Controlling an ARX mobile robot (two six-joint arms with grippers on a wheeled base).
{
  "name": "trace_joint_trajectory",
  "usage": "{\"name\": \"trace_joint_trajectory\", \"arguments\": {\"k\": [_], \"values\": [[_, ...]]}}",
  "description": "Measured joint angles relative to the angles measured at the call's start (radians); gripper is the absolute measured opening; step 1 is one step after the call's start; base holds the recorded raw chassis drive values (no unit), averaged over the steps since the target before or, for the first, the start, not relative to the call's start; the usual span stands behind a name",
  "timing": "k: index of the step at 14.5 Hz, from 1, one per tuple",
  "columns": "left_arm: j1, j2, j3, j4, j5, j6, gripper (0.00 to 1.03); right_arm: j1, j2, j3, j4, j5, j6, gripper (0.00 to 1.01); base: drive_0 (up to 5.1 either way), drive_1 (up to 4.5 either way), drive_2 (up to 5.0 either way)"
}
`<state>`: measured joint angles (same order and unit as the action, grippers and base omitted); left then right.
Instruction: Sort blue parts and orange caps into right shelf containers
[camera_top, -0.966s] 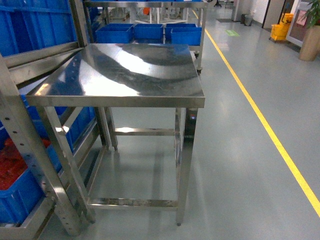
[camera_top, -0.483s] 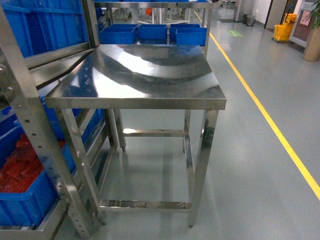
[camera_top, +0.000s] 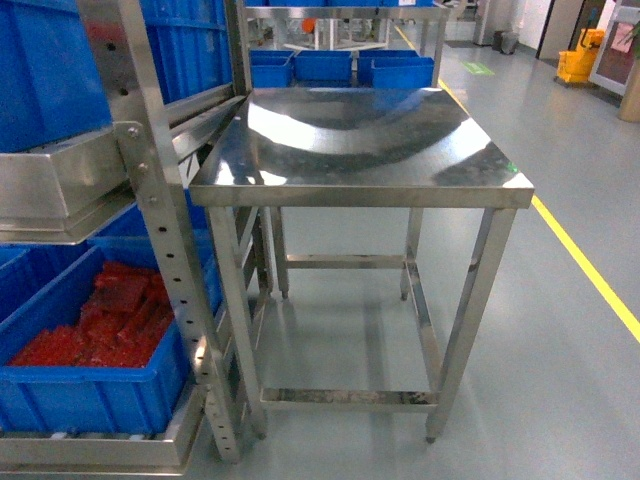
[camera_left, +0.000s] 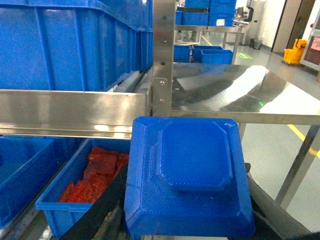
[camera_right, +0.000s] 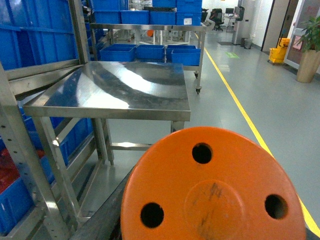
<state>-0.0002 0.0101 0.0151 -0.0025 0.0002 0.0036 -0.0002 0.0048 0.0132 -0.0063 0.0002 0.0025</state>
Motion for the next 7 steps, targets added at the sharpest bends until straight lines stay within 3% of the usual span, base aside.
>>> {"name": "trace_joint_trajectory", "arguments": {"k": [7], "values": [[0.000,0.000,0.000,-0.003,-0.001,0.000,0.43,0.000,0.000,0.000,0.000,0.000,0.000,0.45,-4.8,0.98,3.6]]}}
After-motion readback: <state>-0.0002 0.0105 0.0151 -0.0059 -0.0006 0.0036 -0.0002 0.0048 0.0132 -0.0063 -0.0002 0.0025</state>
